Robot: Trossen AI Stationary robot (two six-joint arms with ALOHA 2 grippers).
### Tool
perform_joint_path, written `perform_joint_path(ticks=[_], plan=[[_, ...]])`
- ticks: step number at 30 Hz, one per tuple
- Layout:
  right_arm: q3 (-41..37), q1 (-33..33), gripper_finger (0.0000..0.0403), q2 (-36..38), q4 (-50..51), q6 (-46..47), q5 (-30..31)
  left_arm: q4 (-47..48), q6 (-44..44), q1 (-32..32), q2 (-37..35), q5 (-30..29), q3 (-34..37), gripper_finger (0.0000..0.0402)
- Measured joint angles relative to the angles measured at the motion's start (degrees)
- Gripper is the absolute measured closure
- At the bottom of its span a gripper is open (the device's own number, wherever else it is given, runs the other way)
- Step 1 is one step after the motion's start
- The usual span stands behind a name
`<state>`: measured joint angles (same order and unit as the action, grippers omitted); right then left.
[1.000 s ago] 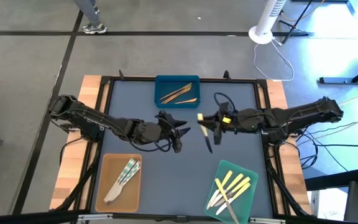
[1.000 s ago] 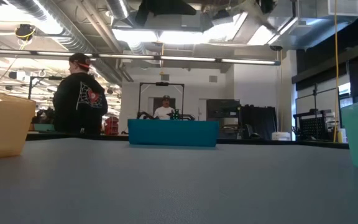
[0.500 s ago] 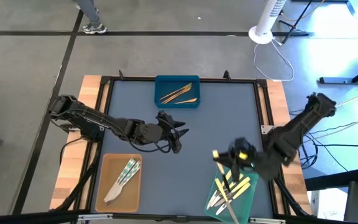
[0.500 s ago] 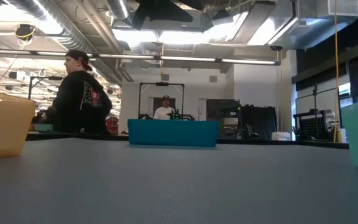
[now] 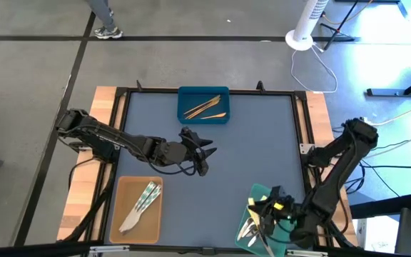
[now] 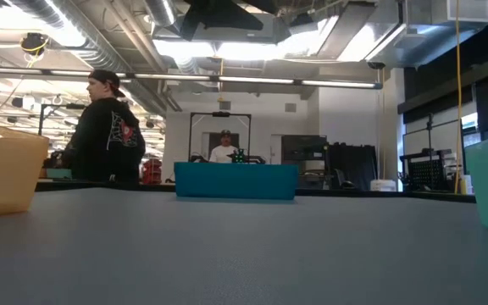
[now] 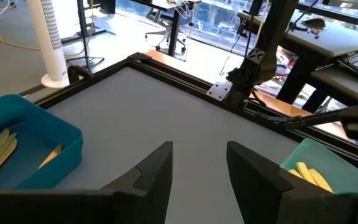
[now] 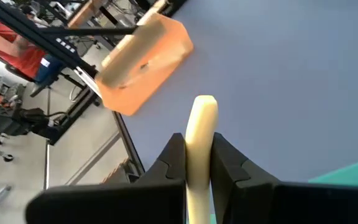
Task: Sort silverware by color (type)
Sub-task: Put the yellow knife into the green bin
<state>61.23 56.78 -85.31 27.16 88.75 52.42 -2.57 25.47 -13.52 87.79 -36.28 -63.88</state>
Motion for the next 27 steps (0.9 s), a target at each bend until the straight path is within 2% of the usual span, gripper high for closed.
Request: perform_joint_path(ticks=[9, 16, 27], plan=[[0.00, -0.16, 0.0385, -4.31, 2.06, 2.72, -3.39, 0.00, 0.02, -0.04, 0.00, -0.02, -0.02, 0.0257], [0.00, -0.12, 0.0382, -6.16, 5.75, 8.86, -6.34, 0.00, 0.02, -0.31, 0.00, -0.01, -0.04, 0.0257], [-0.02, -0.14, 0.0381, -8.72, 7.89, 9.67, -9.09, 0.01, 0.01, -0.28, 0.00, -0.02, -0.04, 0.0257]])
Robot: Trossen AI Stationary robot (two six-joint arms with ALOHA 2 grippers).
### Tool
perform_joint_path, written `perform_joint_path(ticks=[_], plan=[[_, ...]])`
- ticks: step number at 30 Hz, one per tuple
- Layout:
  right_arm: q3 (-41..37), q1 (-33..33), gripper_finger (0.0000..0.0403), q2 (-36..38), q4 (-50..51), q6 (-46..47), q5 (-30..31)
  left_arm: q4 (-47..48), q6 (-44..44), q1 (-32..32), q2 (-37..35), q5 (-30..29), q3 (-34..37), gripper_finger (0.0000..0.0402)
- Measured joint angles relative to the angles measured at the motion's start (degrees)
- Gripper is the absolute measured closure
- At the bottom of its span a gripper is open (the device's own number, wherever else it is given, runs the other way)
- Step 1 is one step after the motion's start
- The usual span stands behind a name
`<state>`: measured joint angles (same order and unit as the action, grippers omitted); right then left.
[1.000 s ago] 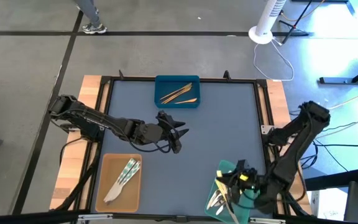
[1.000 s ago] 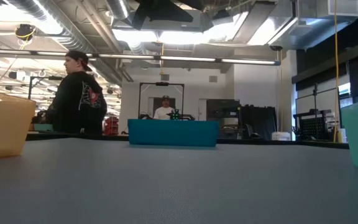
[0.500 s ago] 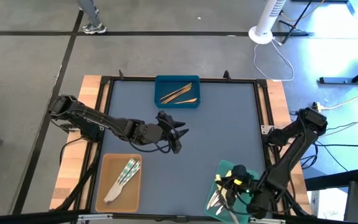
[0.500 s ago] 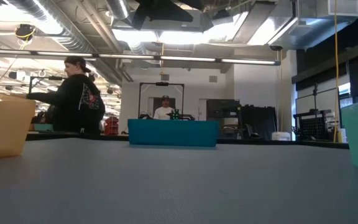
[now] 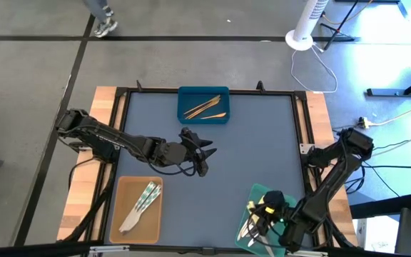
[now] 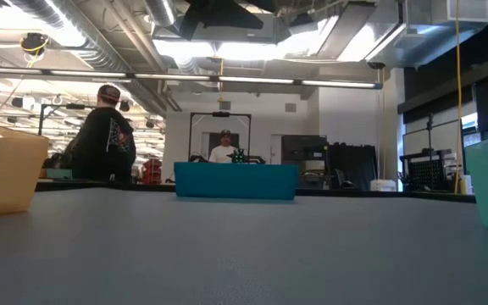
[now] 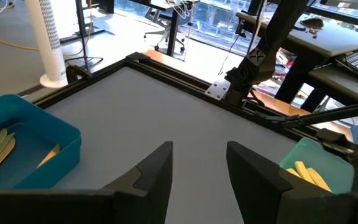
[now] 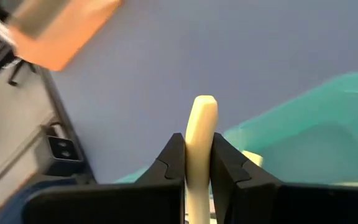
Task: Sort silverware by color (type)
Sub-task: Put the yellow knife into the green bin
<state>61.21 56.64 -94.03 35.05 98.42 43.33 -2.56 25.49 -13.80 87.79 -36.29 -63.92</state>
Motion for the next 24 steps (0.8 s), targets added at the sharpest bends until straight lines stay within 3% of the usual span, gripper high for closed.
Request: perform_joint_path(ticks=[8, 15, 24], plan=[[0.00, -0.04, 0.0380, -1.52, 8.37, 6.84, -3.11, 0.03, -0.01, 0.00, 0.00, 0.00, 0.00, 0.0257], [0.00, -0.07, 0.0380, -1.82, 10.14, 7.20, -4.15, 0.03, -0.01, 0.00, 0.00, 0.00, 0.00, 0.0257], [0.00, -1.55, 0.0376, -1.82, 11.95, 6.62, -10.19, 0.01, -0.01, 0.02, 0.00, 0.00, 0.00, 0.0257]])
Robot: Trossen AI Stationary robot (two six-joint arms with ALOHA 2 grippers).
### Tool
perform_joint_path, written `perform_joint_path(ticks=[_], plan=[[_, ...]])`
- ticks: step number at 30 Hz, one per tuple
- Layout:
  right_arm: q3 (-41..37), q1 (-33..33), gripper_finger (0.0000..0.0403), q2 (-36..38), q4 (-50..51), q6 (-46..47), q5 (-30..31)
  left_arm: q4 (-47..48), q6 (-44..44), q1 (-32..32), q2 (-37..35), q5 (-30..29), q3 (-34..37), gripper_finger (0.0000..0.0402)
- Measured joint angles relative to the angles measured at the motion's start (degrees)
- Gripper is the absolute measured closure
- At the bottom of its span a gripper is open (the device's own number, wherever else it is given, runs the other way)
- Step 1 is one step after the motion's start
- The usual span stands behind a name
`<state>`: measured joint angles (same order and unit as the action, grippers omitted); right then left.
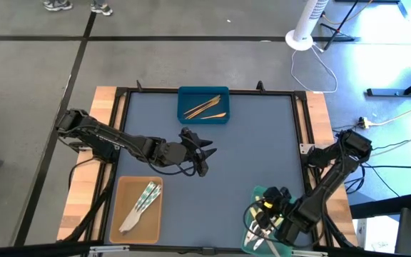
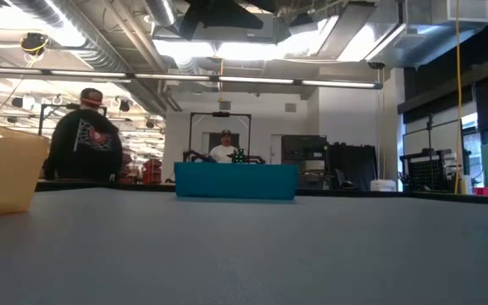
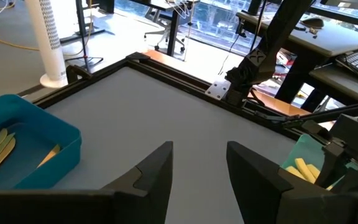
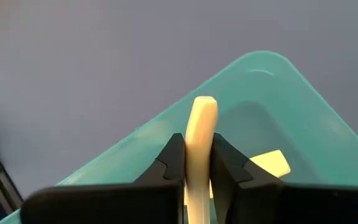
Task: Sort silverware by color (type)
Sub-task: Put the yellow knife into the green bin, then return to Home Position
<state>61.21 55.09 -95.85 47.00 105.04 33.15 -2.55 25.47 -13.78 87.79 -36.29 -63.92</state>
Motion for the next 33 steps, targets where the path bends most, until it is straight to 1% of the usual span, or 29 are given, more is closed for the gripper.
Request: perform_joint_path(ticks=[4, 11, 16, 19, 29, 33], plan=[[0.00, -0.90, 0.0361, 0.00, 0.03, -0.04, 0.12, 0.02, 0.00, 0.00, 0.00, 0.00, 0.00, 0.0257], [0.00, -1.97, 0.0322, 0.00, 1.11, -0.03, -0.80, 0.02, -0.02, 0.00, 0.00, 0.00, 0.00, 0.0257], [0.00, -1.92, 0.0294, 0.00, 1.64, -0.03, -1.23, 0.02, -0.11, 0.00, 0.00, 0.00, 0.00, 0.0257], [0.00, -1.90, 0.0285, 0.00, 1.64, -0.07, -1.42, 0.02, -0.13, 0.00, 0.00, 0.00, 0.00, 0.0257], [0.00, -1.90, 0.0283, 0.24, 1.82, -0.30, -3.76, -0.02, -0.17, -0.04, 0.00, 0.00, 0.00, 0.0257], [0.00, -2.17, 0.0307, 1.76, 5.52, -0.33, -6.72, -0.33, -2.12, -0.26, 0.00, 0.01, 0.00, 0.0260]])
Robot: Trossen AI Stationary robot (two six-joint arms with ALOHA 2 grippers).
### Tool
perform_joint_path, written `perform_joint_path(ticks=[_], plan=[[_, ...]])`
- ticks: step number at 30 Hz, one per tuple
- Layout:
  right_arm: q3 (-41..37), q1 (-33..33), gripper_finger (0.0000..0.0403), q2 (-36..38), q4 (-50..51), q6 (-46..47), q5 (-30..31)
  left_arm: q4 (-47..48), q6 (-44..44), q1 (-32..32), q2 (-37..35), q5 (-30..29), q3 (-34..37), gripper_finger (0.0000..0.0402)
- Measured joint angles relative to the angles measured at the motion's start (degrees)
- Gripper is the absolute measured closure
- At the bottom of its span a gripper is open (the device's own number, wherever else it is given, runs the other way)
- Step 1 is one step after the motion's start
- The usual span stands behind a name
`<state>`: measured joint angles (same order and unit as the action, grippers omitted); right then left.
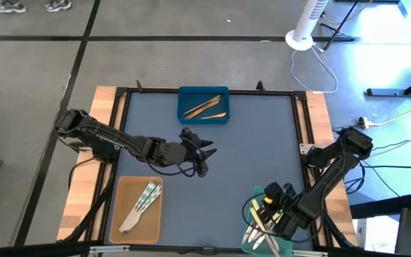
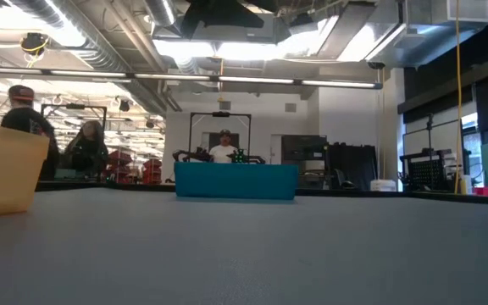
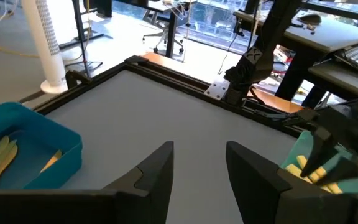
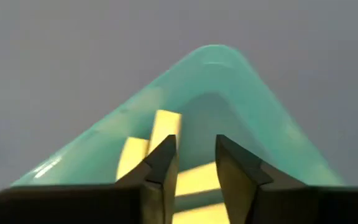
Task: Sort silverware by color (type)
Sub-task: Return to Home Position
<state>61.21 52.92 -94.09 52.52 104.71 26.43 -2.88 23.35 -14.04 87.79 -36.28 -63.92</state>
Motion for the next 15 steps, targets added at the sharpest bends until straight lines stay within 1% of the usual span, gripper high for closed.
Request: perform_joint_path(ticks=[3, 8, 15], plan=[[-0.02, -0.08, 0.0339, 2.32, 3.55, -0.12, -0.56, -1.40, -1.66, 0.00, -0.01, 1.27, 0.00, 0.0270], [-0.02, -0.08, 0.0394, 7.96, 7.63, -3.25, 2.69, -5.13, -5.89, 0.00, -0.28, 4.48, 0.00, 0.0306], [-0.02, -0.08, 0.0397, 18.15, 8.46, -13.86, 9.75, -7.32, -8.94, 0.99, -1.77, 11.35, -0.02, 0.0382]])
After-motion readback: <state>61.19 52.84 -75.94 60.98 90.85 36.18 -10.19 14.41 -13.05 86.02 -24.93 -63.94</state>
